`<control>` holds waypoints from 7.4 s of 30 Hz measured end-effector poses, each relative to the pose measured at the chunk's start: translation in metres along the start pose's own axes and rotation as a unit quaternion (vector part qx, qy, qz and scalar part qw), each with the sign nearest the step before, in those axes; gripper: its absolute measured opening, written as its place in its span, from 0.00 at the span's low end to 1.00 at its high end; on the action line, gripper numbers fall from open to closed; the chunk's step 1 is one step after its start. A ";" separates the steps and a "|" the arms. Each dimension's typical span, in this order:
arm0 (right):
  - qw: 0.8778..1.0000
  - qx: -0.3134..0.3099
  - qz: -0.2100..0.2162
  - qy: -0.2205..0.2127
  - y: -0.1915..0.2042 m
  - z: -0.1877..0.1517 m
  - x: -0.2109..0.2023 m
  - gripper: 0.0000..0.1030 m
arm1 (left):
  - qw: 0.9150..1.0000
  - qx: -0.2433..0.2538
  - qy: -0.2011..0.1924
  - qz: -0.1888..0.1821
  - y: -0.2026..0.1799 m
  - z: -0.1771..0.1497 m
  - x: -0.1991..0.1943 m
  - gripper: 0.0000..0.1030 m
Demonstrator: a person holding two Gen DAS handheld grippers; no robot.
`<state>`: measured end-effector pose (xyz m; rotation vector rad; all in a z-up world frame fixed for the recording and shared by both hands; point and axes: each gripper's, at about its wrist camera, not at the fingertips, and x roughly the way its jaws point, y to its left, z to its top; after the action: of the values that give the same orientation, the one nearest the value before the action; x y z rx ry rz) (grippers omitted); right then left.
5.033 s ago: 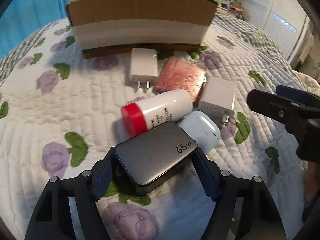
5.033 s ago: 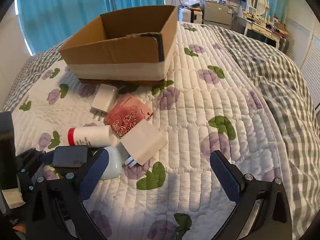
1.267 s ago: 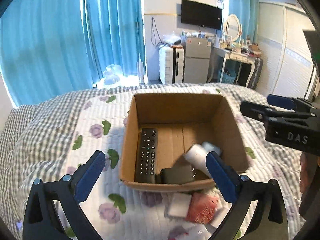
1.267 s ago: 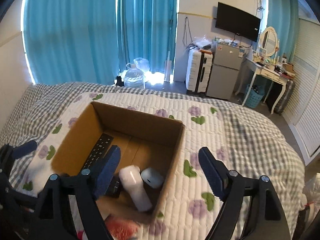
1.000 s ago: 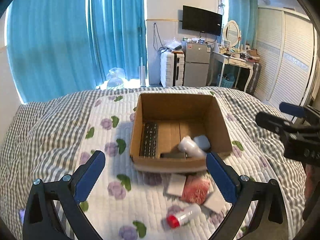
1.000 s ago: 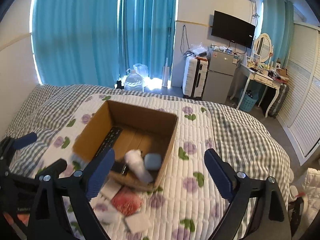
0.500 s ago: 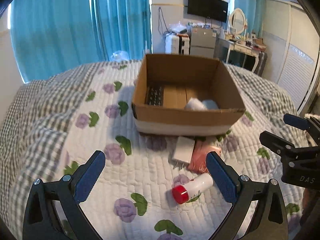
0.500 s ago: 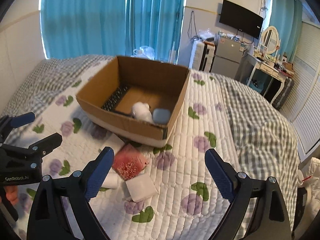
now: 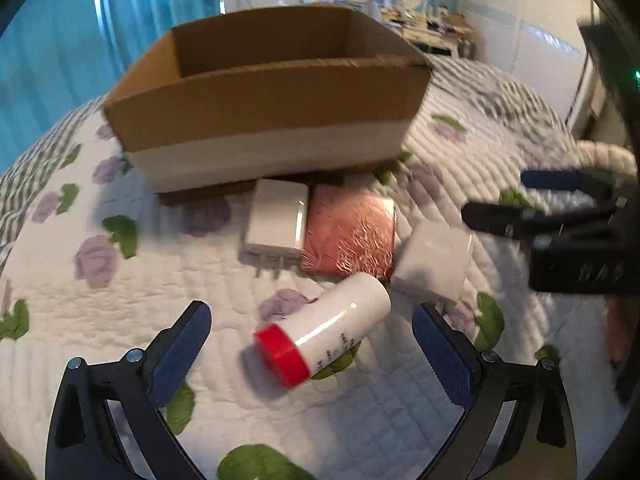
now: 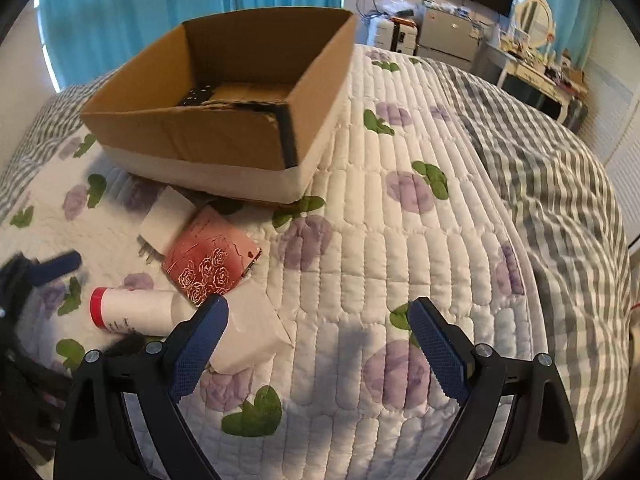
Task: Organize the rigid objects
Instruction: 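Grasp the red-capped white bottle with the left gripper while the right gripper grasps a white square charger, then carry the bottle and square charger into the box and open both grippers, then grasp the white pronged charger with the left gripper while the right gripper grasps the pink rose card, then carry the pronged charger and rose card into the box and open both grippers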
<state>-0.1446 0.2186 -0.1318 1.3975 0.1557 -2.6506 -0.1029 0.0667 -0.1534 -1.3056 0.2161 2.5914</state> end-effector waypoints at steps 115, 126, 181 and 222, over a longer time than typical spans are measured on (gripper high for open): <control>0.992 -0.028 0.002 -0.122 0.022 0.208 0.024 0.82 | 0.992 0.001 -0.109 0.067 0.070 0.178 -0.017 0.94; 0.987 -0.004 -0.031 -0.155 0.004 0.165 -0.082 0.92 | 0.984 -0.041 -0.154 0.078 0.066 0.141 -0.121 1.00; 0.999 0.033 -0.016 -0.002 0.003 0.017 0.037 0.98 | 0.998 -0.052 0.011 0.027 0.034 0.033 0.049 0.40; 0.998 -0.044 0.042 0.007 0.075 0.020 0.048 0.90 | 0.990 -0.110 -0.019 0.084 0.082 0.022 -0.032 0.40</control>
<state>-0.1748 0.1379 -0.1620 1.3662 0.2081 -2.5347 -0.1233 -0.0112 -0.1123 -1.3618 0.0358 2.8478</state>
